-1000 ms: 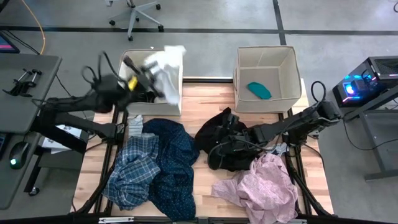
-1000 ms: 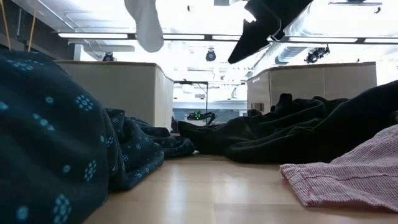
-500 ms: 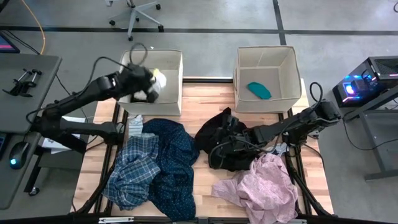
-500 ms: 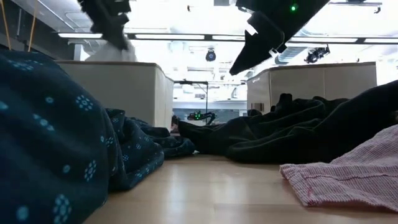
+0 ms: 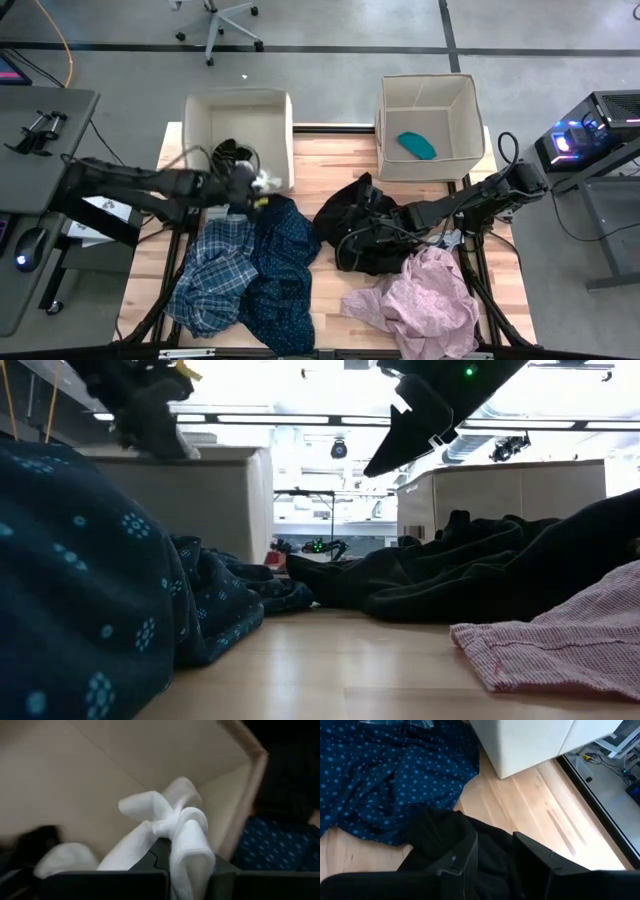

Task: Sort clothes
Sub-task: Put the top pair of white socks into the right laundry bin, then put the pair of white socks into the right laundry bin

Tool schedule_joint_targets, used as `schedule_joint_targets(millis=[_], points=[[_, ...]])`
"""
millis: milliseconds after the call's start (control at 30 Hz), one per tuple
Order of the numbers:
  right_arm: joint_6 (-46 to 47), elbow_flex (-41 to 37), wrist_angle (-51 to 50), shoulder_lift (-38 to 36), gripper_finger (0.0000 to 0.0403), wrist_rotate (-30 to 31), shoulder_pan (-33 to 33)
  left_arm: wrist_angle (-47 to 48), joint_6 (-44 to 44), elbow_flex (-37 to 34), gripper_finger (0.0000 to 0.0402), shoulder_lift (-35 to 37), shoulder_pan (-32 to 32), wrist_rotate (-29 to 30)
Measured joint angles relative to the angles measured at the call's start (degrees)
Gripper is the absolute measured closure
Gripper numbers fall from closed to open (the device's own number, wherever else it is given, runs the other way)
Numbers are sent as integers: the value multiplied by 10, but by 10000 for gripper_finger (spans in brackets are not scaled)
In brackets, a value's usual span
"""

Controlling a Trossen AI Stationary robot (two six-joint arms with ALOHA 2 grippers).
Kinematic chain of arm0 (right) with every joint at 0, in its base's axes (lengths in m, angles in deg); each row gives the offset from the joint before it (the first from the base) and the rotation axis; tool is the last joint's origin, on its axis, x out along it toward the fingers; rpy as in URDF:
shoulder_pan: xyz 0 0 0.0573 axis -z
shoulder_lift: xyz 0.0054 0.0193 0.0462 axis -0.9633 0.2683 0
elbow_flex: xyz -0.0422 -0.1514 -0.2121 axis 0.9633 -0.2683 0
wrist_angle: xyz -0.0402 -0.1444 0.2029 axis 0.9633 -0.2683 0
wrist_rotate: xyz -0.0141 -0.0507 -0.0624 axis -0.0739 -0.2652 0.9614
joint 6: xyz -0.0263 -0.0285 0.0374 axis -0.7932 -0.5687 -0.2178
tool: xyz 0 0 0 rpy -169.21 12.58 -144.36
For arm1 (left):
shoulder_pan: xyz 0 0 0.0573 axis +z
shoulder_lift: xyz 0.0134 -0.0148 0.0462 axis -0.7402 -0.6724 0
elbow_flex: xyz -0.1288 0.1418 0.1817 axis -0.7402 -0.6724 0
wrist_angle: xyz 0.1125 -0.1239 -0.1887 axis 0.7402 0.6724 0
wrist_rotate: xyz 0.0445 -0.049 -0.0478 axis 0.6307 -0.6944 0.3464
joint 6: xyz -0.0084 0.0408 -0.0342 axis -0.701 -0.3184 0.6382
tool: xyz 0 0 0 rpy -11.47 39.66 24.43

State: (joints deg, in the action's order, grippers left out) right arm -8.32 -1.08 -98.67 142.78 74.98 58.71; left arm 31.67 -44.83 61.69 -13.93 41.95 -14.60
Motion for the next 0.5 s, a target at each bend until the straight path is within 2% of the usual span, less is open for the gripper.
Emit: schedule_joint_targets(millis=[200,300,500], points=[[-6,0,5,0,290,0,0,-45,38,-39,396,0,-71,54],[-9,0,8,0,290,0,0,-61,30,-38,396,4,-77,77],[-9,0,13,0,290,0,0,-85,-7,-38,396,12,-77,81]])
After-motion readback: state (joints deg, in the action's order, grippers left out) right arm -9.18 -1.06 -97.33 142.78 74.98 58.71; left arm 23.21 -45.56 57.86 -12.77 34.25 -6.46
